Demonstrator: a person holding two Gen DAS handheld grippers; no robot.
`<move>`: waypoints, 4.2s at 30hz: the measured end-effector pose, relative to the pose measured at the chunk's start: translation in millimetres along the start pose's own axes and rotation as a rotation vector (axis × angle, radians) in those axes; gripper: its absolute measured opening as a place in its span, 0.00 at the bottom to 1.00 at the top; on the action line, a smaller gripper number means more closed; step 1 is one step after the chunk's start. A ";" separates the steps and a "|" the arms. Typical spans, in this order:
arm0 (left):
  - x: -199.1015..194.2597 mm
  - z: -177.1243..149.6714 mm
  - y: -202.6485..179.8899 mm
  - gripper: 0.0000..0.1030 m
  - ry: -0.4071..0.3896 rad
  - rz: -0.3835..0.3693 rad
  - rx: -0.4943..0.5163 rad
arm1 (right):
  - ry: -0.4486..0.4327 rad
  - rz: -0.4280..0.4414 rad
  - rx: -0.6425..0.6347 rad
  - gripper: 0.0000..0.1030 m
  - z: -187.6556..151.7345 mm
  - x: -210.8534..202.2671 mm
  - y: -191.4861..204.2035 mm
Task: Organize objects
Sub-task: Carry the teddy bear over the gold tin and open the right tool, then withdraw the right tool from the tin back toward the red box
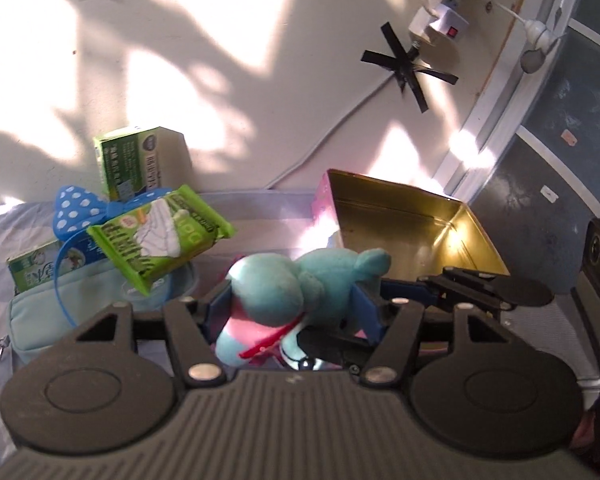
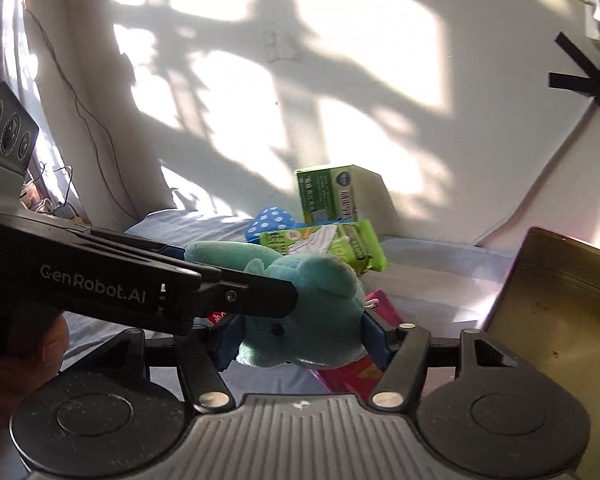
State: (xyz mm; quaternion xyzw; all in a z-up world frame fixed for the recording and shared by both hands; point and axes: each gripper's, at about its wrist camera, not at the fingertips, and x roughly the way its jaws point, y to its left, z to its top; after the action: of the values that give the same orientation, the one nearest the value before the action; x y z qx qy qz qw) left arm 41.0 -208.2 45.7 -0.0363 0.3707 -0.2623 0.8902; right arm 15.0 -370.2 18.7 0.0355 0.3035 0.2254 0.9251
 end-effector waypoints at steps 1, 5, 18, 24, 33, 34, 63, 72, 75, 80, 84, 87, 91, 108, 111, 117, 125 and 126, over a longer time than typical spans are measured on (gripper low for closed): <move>8.5 3.7 -14.4 0.64 0.002 -0.018 0.022 | -0.009 -0.025 0.015 0.60 -3.1 -8.3 -11.3; 50.5 15.0 -69.5 0.64 0.029 -0.096 0.110 | -0.036 -0.136 0.090 0.60 -20.5 -41.1 -62.7; 168.8 25.2 -175.5 0.64 0.166 -0.223 0.255 | -0.018 -0.334 0.341 0.61 -55.2 -78.9 -195.0; 202.4 27.8 -186.0 0.68 0.232 -0.153 0.245 | 0.025 -0.391 0.420 0.70 -63.5 -64.1 -221.4; 178.9 29.5 -164.1 0.68 0.208 -0.016 0.228 | 0.028 -0.394 0.404 0.69 -58.6 -63.3 -213.3; 174.2 29.0 -162.7 0.68 0.204 -0.002 0.228 | 0.022 -0.391 0.404 0.69 -57.8 -65.0 -210.3; 76.4 -5.5 -121.0 0.68 0.135 0.155 0.143 | 0.028 -0.318 0.308 0.68 -54.9 -90.7 -124.7; 46.9 -15.6 -89.4 0.68 0.111 0.192 0.099 | 0.036 -0.284 0.240 0.67 -44.2 -78.1 -89.1; 37.2 -18.8 -77.9 0.68 0.108 0.203 0.089 | 0.043 -0.269 0.221 0.67 -41.2 -71.7 -73.8; 19.4 -25.0 -53.9 0.68 0.105 0.228 0.073 | 0.061 -0.249 0.206 0.67 -36.3 -58.1 -51.1; 8.0 -30.4 -33.8 0.69 0.107 0.253 0.060 | 0.077 -0.238 0.196 0.67 -35.1 -46.9 -34.2; 0.8 -35.9 -16.2 0.69 0.119 0.271 0.038 | 0.082 -0.229 0.176 0.67 -32.7 -40.0 -19.9; -7.4 -43.1 7.5 0.69 0.135 0.293 0.005 | 0.090 -0.220 0.163 0.67 -29.7 -30.8 -3.8; -24.6 -70.6 91.6 0.69 0.220 0.371 -0.051 | 0.160 -0.155 0.079 0.67 -28.3 18.4 68.0; -28.0 -75.9 106.9 0.69 0.233 0.383 -0.068 | 0.178 -0.143 0.066 0.67 -28.2 28.8 79.3; -30.3 -83.6 136.2 0.70 0.254 0.404 -0.092 | 0.233 -0.113 0.044 0.67 -31.1 54.8 99.9; -30.4 -99.4 181.4 0.71 0.293 0.424 -0.152 | 0.335 -0.088 0.033 0.67 -38.4 98.5 116.5; -30.8 -101.8 188.5 0.71 0.299 0.431 -0.168 | 0.338 -0.087 0.026 0.67 -37.5 103.4 117.0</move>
State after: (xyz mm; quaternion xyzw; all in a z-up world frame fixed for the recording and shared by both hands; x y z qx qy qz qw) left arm 36.7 -17.7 -57.0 0.0089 0.5174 -0.0379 0.8549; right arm 20.9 -222.7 -44.5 -0.0039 0.4588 0.1837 0.8694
